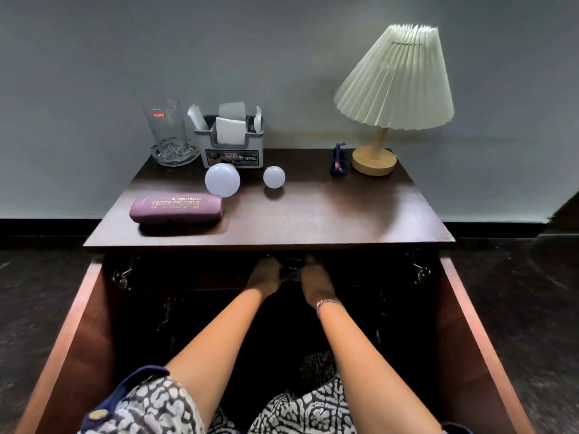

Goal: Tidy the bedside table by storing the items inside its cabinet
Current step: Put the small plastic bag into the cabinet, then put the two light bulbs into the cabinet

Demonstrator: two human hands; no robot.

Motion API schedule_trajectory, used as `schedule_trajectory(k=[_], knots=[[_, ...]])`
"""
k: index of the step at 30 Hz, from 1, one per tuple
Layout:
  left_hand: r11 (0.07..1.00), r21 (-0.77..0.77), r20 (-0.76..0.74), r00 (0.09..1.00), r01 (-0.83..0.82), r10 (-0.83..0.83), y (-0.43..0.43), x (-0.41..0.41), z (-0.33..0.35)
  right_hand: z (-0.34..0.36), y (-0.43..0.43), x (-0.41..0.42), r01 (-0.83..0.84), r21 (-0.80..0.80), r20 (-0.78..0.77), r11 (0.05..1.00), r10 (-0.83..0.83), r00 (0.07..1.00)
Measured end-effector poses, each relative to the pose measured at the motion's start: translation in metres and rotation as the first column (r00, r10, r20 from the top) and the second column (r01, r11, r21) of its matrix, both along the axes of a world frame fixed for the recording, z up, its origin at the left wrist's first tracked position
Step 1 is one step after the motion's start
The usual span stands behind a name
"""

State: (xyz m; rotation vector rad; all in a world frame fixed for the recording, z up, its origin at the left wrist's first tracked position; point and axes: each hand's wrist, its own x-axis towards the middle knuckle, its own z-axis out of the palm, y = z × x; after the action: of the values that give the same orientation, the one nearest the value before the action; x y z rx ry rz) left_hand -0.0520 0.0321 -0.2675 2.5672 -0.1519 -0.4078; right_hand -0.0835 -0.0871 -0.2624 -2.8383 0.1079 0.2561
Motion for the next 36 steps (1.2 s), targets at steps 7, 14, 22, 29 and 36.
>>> schedule_trajectory(k=[7,14,22,29,36], knots=[[0.983,-0.145,-0.053,0.993,-0.109,0.102,0.009,-0.001,0.009,0.013,0.000,-0.003,0.163,0.097,-0.021,0.982,-0.162,0.987],[0.876,-0.328,-0.115,0.935,-0.354,0.335,0.013,-0.015,0.012,0.016,0.000,-0.020,0.285,0.326,0.103,0.901,-0.334,0.937],[0.868,-0.334,0.007,0.920,-0.368,0.393,0.011,-0.060,0.060,0.051,0.027,-0.065,0.056,0.628,0.510,0.776,-0.465,0.724],[0.839,-0.487,-0.035,0.966,-0.241,0.257,0.007,-0.062,0.121,0.106,0.032,-0.051,-0.158,0.616,0.680,0.771,-0.420,0.601],[0.902,-0.355,0.394,0.835,-0.245,0.383,-0.003,-0.013,0.146,0.127,0.023,0.020,-0.071,0.687,0.459,0.723,-0.356,0.814]])
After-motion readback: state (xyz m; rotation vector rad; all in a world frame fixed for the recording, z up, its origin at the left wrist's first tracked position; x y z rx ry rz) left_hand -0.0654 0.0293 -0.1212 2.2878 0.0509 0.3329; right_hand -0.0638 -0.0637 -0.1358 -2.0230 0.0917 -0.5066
